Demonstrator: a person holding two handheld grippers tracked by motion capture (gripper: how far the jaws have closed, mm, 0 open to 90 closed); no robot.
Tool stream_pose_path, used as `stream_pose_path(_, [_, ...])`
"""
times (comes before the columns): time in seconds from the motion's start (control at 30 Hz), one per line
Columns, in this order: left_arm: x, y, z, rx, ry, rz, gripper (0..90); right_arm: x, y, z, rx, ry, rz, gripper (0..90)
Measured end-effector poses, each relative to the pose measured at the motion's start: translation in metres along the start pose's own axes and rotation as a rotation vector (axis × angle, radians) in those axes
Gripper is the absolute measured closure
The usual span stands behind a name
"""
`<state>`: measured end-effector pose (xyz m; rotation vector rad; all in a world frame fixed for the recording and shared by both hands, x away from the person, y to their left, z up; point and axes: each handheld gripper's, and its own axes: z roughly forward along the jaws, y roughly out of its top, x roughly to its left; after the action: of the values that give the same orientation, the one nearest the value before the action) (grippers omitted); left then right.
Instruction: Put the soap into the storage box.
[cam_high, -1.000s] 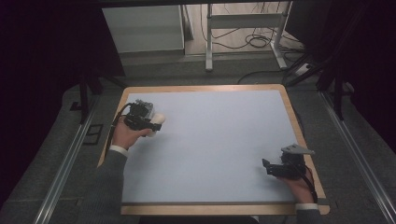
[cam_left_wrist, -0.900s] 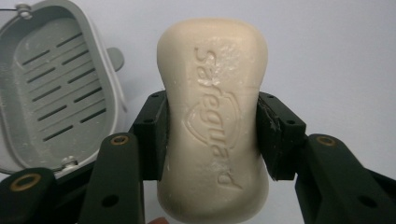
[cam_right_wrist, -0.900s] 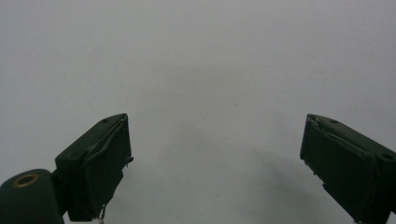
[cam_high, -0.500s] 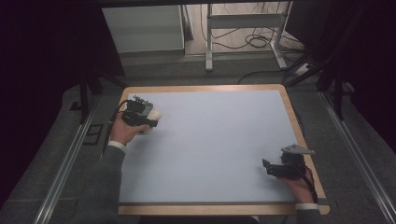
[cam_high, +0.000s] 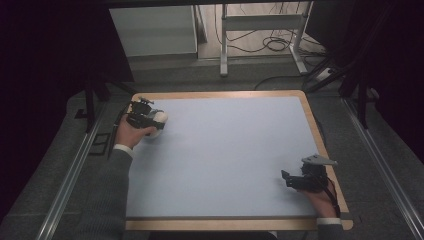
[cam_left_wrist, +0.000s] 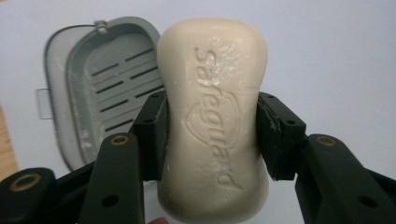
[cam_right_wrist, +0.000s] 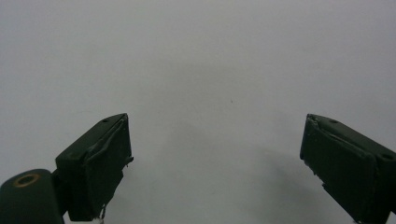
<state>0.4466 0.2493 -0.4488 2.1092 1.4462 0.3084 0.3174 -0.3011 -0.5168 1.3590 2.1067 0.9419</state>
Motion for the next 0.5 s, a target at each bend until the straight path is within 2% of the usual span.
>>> stream_pose_path(0.1, [0.008, 0.0, 0.001, -0.003, 0.004, -0.026, 49.6, 0.0, 0.0, 0.0, 0.002, -0.001, 0.001, 8.7])
stream_pose_path(0.2, [0.013, 0.001, 0.005, -0.003, 0.032, -0.041, 49.6, 0.0, 0.0, 0.001, 0.004, -0.001, 0.002, 8.7])
stream_pose_path(0.3, [0.018, 0.001, 0.01, 0.009, 0.04, -0.058, 49.6, 0.0, 0.0, 0.001, 0.006, -0.002, -0.001, 8.7])
stream_pose_path(0.5, [0.019, 0.001, 0.021, 0.027, 0.069, -0.068, 49.5, 0.0, -0.001, 0.002, 0.006, -0.005, 0.002, 8.7])
